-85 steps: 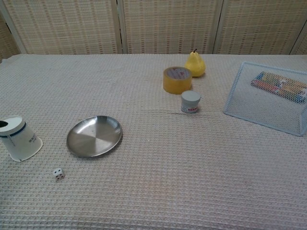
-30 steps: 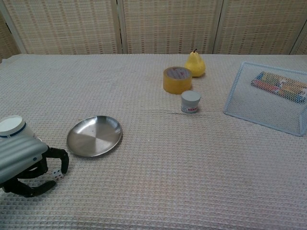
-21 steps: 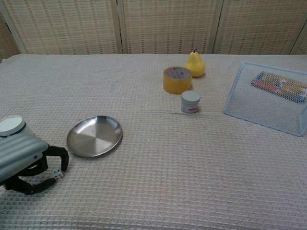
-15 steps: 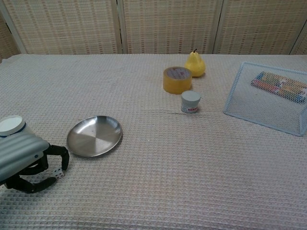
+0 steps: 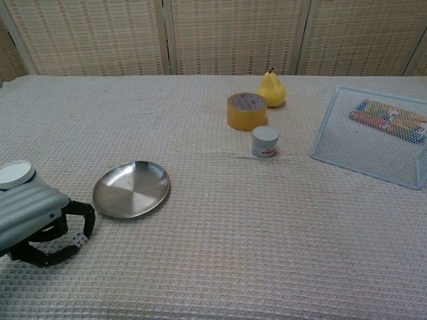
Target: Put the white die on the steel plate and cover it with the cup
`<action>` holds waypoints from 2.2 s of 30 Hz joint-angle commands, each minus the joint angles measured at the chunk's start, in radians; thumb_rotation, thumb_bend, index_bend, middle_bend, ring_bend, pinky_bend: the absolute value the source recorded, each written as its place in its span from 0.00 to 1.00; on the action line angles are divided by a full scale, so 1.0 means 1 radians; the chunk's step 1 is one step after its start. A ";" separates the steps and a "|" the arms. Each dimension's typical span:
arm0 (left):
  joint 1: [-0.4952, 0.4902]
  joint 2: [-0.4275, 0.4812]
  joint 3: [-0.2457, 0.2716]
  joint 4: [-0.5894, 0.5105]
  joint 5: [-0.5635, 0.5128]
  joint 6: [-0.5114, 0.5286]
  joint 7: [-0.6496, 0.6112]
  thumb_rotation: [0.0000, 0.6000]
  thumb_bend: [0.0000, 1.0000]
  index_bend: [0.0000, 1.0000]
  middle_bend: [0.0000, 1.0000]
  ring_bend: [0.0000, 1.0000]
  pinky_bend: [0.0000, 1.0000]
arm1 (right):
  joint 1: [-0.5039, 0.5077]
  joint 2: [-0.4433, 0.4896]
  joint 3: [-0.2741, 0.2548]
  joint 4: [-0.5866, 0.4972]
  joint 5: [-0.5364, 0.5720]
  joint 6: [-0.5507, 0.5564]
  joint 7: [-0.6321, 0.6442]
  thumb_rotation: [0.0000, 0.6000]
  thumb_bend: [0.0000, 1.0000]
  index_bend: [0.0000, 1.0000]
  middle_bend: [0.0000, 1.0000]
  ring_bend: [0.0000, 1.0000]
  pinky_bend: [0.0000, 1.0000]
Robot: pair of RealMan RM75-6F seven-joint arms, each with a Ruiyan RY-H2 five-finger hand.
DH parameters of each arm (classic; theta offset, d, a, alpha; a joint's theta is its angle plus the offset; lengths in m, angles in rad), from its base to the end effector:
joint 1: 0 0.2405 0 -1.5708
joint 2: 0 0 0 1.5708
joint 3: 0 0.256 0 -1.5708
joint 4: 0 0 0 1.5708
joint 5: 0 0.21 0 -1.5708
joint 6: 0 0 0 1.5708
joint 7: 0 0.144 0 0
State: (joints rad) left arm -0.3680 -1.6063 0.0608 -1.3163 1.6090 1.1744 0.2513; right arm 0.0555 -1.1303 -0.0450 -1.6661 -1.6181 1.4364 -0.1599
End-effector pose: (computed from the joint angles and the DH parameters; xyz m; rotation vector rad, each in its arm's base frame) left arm -0.2457 0.2199 -0.0365 -1.9865 -0.7975 -0.8569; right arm -0.2976 -0.1489 0.1260 1.5880 -0.8956 0.7907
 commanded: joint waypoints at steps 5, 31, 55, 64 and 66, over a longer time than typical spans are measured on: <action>0.001 0.006 0.002 -0.013 0.007 0.018 -0.006 1.00 0.38 0.52 1.00 0.99 1.00 | 0.001 -0.001 -0.002 0.001 -0.001 -0.003 -0.002 0.75 0.27 0.00 0.00 0.00 0.00; -0.160 -0.053 -0.181 0.010 -0.184 -0.136 0.092 1.00 0.39 0.50 1.00 1.00 1.00 | 0.015 -0.012 0.002 0.008 0.020 -0.035 -0.008 0.75 0.27 0.00 0.00 0.00 0.00; -0.123 0.132 -0.127 -0.323 -0.152 0.003 0.257 1.00 0.38 0.14 0.95 0.93 1.00 | 0.014 0.003 -0.003 0.001 0.007 -0.022 0.019 0.75 0.27 0.00 0.00 0.00 0.00; -0.035 0.228 -0.085 -0.403 -0.202 0.087 0.302 1.00 0.37 0.07 0.27 0.36 0.72 | 0.009 0.017 -0.011 0.002 -0.014 -0.006 0.048 0.75 0.27 0.00 0.00 0.00 0.00; -0.017 0.245 -0.090 -0.406 -0.219 0.112 0.311 1.00 0.36 0.03 0.12 0.21 0.62 | 0.011 0.014 -0.008 0.003 -0.007 -0.012 0.045 0.75 0.27 0.00 0.00 0.00 0.00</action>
State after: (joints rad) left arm -0.4050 -1.3824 -0.0310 -1.7118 1.4099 1.2617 0.5484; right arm 0.0659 -1.1150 -0.0543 -1.6635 -1.6267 1.4261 -0.1139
